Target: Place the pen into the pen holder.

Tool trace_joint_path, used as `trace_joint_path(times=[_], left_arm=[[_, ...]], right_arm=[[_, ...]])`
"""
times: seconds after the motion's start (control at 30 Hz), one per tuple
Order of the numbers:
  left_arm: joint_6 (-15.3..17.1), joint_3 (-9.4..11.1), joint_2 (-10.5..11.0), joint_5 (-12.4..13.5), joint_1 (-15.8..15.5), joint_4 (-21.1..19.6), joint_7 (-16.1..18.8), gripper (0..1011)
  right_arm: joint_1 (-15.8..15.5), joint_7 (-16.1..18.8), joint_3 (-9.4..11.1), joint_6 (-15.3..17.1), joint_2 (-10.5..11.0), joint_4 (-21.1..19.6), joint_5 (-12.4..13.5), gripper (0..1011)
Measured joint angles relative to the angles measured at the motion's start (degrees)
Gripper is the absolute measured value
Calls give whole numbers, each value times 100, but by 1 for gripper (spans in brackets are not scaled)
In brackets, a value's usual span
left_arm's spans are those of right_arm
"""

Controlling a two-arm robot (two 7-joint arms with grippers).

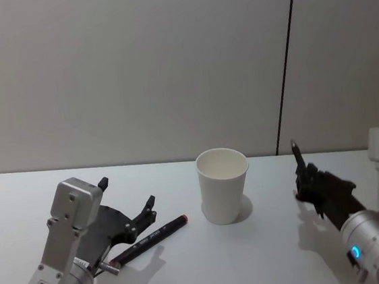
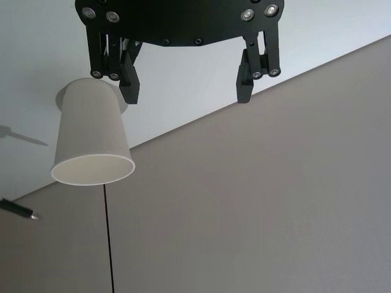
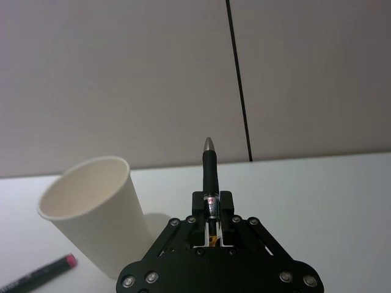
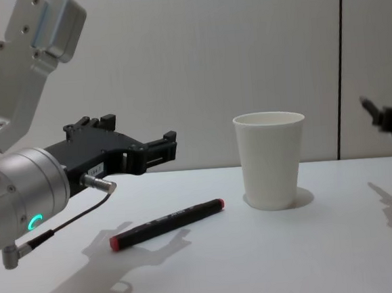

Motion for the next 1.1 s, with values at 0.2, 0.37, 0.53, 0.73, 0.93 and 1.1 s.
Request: trace_joint_path(times=[0.2,0.37,0.53,0.73,0.93,1.1], left_arm=[[0,0,0,0,1,0,0,1000],[0,0,0,0,0,0,0,1000],[0,0,0,0,0,0,0,1000],[0,0,0,0,0,0,0,1000],[0,0,0,0,0,0,0,999],[0,0,0,0,0,0,0,1000]], right_arm=[[74,311,90,-402,13,51,206,144],[210,678,162,-782,29,155,457,144],[387,1106,196,-1132,44,299,735,144],[636,1652,193,-1475,51,501,1072,144],[894,2146,106,-1726,49,763,1329,144],[1064,2391,16,-1878,42,975,1412,144]])
